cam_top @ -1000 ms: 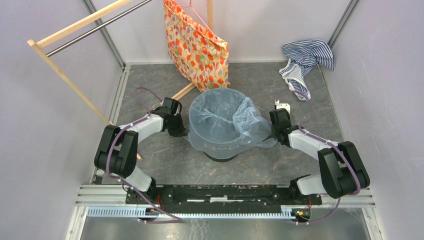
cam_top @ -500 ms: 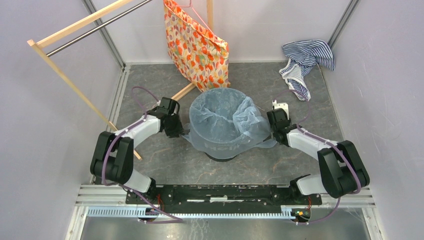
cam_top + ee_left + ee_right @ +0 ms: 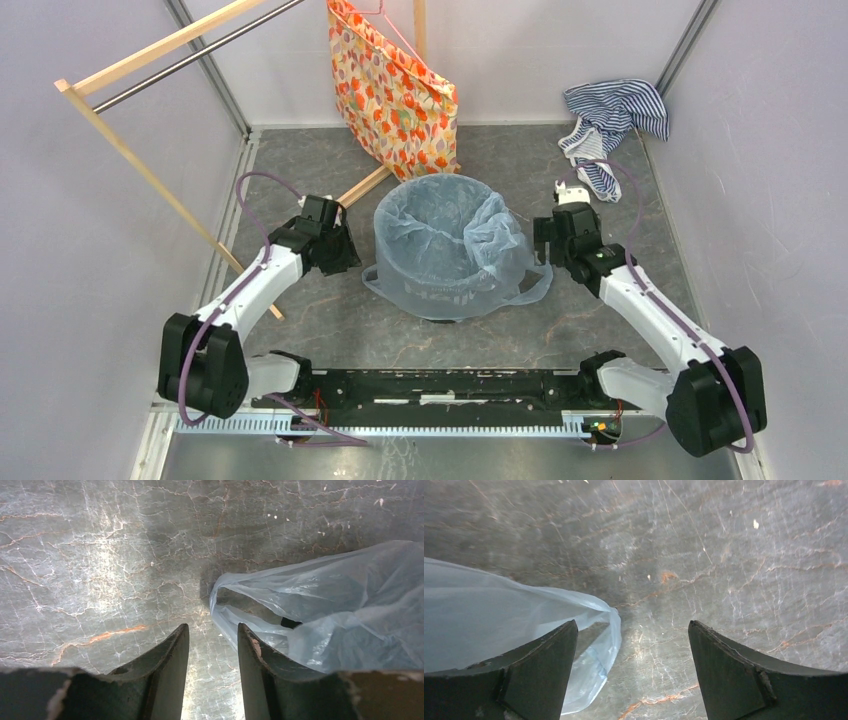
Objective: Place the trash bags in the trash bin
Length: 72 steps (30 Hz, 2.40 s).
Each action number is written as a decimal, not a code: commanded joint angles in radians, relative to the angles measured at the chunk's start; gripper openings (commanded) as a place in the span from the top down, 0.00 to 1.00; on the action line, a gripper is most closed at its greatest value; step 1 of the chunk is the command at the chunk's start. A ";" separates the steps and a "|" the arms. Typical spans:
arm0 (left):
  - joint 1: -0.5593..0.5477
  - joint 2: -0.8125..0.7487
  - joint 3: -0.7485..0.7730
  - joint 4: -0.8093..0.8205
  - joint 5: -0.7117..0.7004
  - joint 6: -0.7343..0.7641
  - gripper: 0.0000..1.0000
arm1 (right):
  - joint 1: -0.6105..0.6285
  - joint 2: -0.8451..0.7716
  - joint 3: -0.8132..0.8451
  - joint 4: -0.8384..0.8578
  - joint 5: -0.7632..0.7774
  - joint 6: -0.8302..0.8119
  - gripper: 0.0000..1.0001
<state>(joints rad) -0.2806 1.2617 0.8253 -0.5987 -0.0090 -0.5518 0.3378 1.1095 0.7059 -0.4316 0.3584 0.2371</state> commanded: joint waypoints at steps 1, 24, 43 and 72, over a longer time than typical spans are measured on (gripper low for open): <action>0.006 -0.055 -0.004 -0.023 0.048 0.050 0.51 | -0.003 -0.058 0.111 -0.066 -0.080 -0.016 0.10; -0.251 0.049 0.015 0.238 0.025 -0.148 0.85 | 0.482 0.082 0.836 -0.344 -0.085 0.044 0.11; -0.462 0.057 -0.107 0.335 -0.146 -0.320 0.89 | 0.708 0.219 0.717 -0.450 0.197 0.143 0.02; -0.460 0.093 -0.137 0.361 -0.156 -0.286 0.92 | 0.604 0.283 0.393 -0.179 0.044 0.110 0.02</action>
<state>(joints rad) -0.7399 1.3499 0.6930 -0.2764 -0.1482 -0.8337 0.9440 1.3773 1.1290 -0.6529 0.4355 0.3443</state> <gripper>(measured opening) 0.087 0.979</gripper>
